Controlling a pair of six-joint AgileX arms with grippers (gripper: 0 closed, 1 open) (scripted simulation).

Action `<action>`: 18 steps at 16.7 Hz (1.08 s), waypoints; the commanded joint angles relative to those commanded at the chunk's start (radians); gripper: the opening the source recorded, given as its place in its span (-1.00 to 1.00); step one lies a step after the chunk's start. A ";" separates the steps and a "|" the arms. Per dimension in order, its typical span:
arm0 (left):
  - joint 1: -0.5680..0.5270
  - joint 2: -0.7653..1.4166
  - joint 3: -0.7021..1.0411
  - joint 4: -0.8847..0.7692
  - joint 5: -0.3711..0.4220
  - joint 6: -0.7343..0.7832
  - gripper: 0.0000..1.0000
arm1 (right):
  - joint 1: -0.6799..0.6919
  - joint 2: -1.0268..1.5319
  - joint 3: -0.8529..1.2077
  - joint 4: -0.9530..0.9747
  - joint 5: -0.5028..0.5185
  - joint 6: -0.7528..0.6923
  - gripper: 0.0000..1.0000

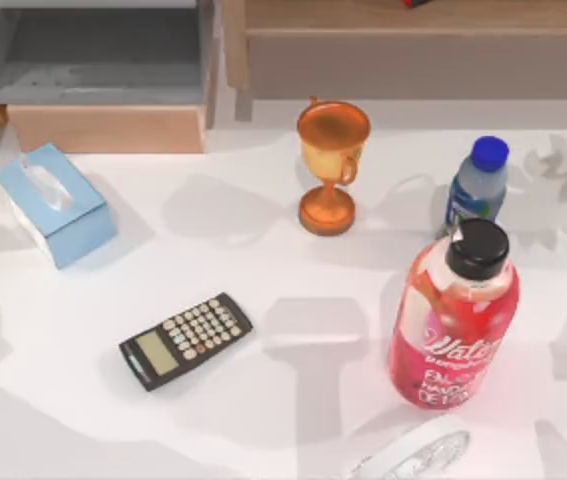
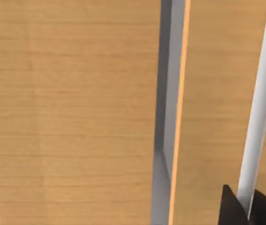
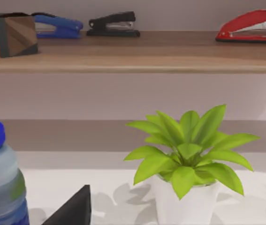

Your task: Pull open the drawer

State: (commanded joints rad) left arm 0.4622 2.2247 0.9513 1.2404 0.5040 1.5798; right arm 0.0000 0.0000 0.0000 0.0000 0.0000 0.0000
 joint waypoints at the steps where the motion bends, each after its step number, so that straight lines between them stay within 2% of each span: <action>1: 0.005 -0.007 -0.013 0.011 0.005 0.002 -1.00 | 0.000 0.000 0.000 0.000 0.000 0.000 1.00; 7: 0.011 -0.014 -0.028 0.021 0.009 0.002 -1.00 | 0.000 0.000 0.000 0.000 0.000 0.000 1.00; 13: 0.084 -0.095 -0.231 0.125 0.083 0.004 -1.00 | 0.000 0.000 0.000 0.000 0.000 0.000 1.00; 18: 0.093 -0.103 -0.250 0.141 0.093 0.008 -1.00 | 0.000 0.000 0.000 0.000 0.000 0.000 1.00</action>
State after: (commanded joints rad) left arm 0.5549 2.1212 0.7013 1.3815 0.5971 1.5878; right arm 0.0000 0.0000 0.0000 0.0000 0.0000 0.0000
